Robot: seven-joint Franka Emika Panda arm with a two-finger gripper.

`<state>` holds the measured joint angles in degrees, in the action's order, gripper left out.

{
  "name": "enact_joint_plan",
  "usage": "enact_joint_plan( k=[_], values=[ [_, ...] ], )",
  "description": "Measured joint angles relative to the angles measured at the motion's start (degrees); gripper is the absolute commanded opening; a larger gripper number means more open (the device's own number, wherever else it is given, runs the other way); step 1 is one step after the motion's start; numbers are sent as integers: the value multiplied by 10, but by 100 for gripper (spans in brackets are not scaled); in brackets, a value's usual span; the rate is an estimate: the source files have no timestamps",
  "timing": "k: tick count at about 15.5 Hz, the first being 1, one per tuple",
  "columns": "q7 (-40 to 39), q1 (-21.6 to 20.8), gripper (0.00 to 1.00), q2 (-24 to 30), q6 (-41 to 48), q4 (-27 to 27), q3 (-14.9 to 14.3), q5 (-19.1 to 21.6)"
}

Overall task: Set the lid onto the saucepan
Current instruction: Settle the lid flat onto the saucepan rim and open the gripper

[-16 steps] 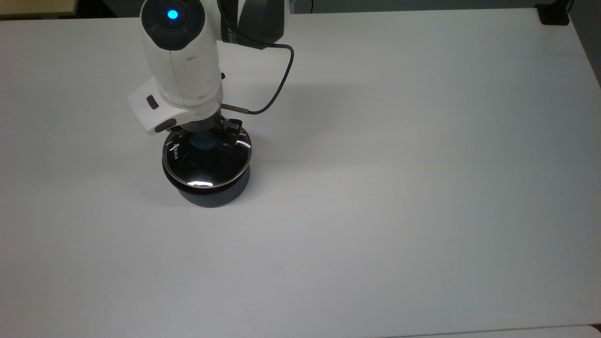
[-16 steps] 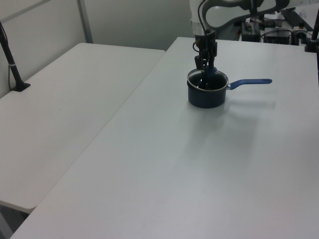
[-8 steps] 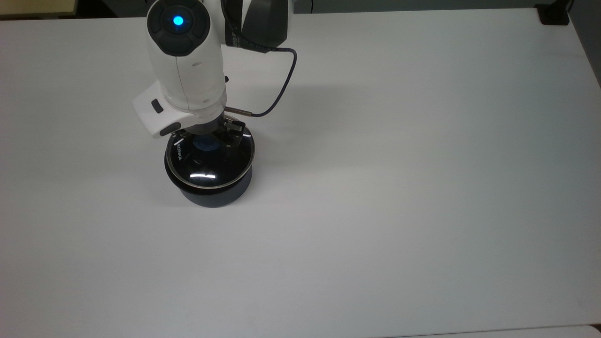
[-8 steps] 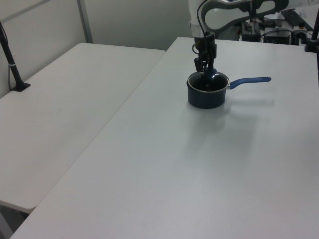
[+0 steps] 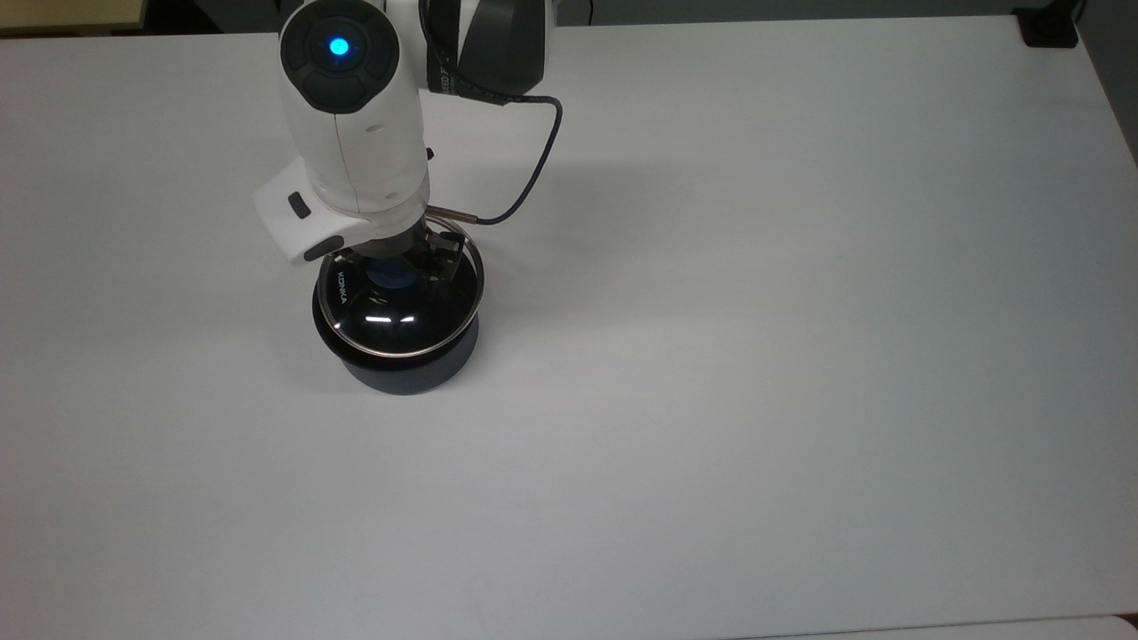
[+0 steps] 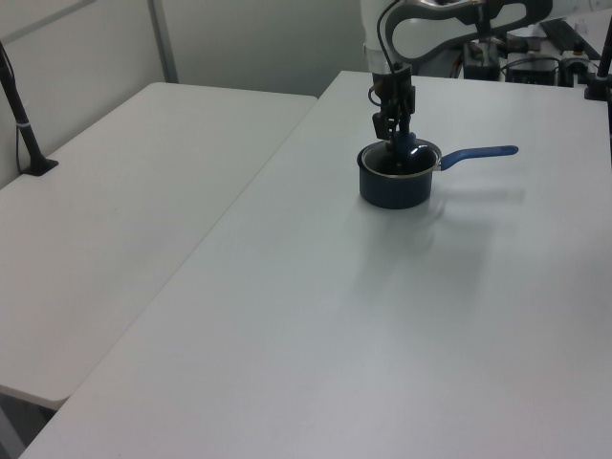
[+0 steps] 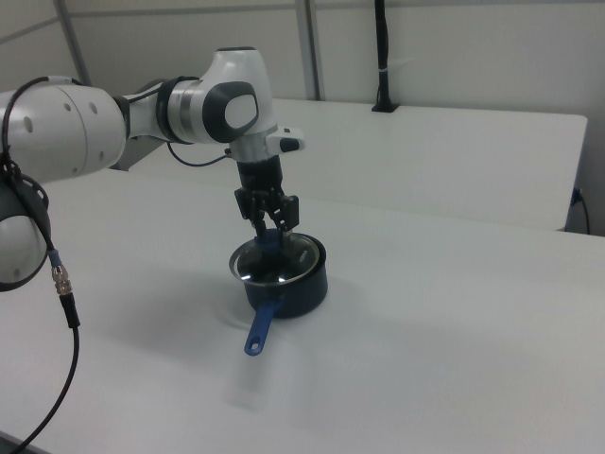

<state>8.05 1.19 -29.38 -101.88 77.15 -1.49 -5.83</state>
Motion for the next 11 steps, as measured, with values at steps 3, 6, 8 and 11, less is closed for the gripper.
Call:
enact_joint_plan(
  k=[3, 6, 8, 11],
  values=[
    [4, 0, 58, -2, -16, 0, -1, 0],
    [5, 0, 58, -5, -25, 0, -1, 0],
    [6, 0, 58, -7, -26, 0, -1, 0],
    [10, 0, 58, -7, -27, -1, -1, 0]
  ],
)
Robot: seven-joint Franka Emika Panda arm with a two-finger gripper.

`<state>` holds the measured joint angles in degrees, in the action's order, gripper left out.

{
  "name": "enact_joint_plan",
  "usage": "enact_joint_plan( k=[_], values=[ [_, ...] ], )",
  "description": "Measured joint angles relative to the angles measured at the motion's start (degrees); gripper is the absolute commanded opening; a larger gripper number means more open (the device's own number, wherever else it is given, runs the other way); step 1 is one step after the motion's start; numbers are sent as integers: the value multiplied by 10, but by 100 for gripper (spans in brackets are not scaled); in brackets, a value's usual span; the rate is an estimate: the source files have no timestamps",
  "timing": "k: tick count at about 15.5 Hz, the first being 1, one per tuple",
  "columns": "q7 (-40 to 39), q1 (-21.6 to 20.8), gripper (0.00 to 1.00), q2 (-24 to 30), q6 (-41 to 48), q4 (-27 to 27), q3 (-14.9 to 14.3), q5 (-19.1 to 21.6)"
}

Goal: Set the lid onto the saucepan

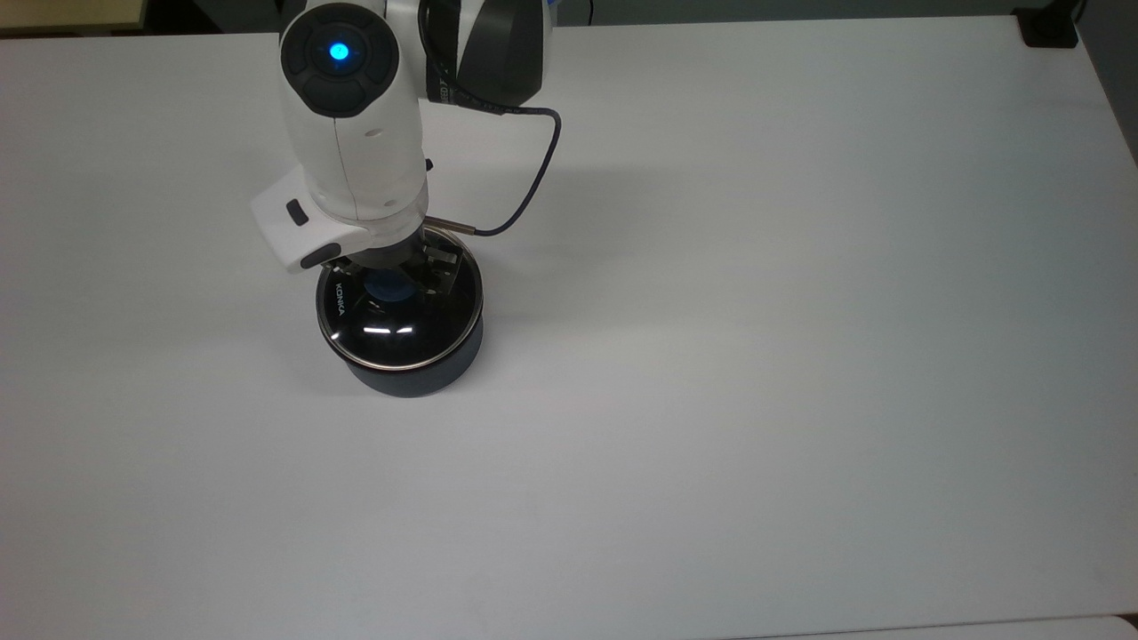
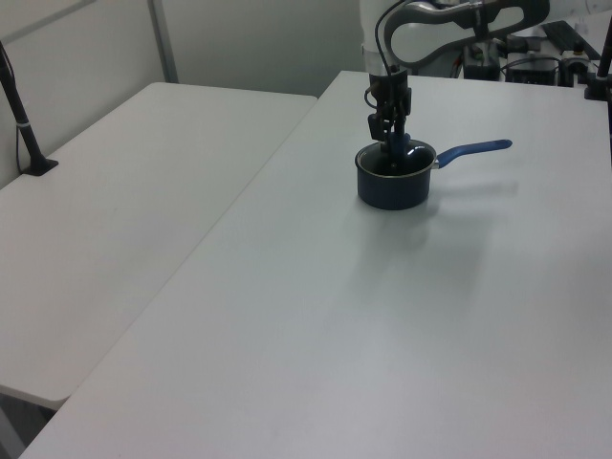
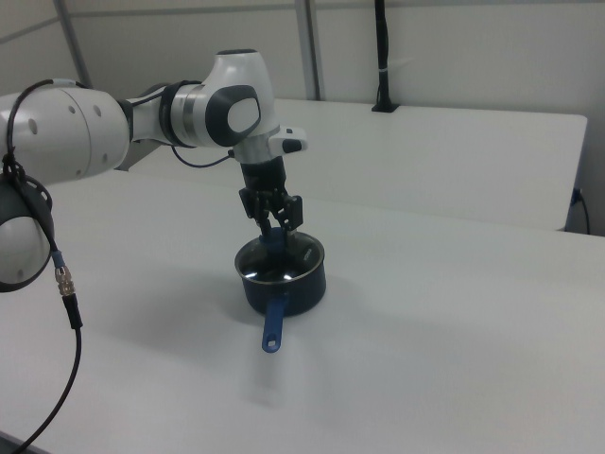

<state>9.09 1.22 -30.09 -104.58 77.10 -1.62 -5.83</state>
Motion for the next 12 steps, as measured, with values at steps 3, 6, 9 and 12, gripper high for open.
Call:
enact_joint_plan(
  k=[3, 6, 9, 12],
  values=[
    [3, 0, 58, -1, -12, 0, 0, 0],
    [4, 0, 62, -1, -13, 0, 0, 0],
    [4, 0, 100, -1, -13, 0, 0, 0],
    [4, 0, 100, -1, -14, 0, 0, 0]
  ],
)
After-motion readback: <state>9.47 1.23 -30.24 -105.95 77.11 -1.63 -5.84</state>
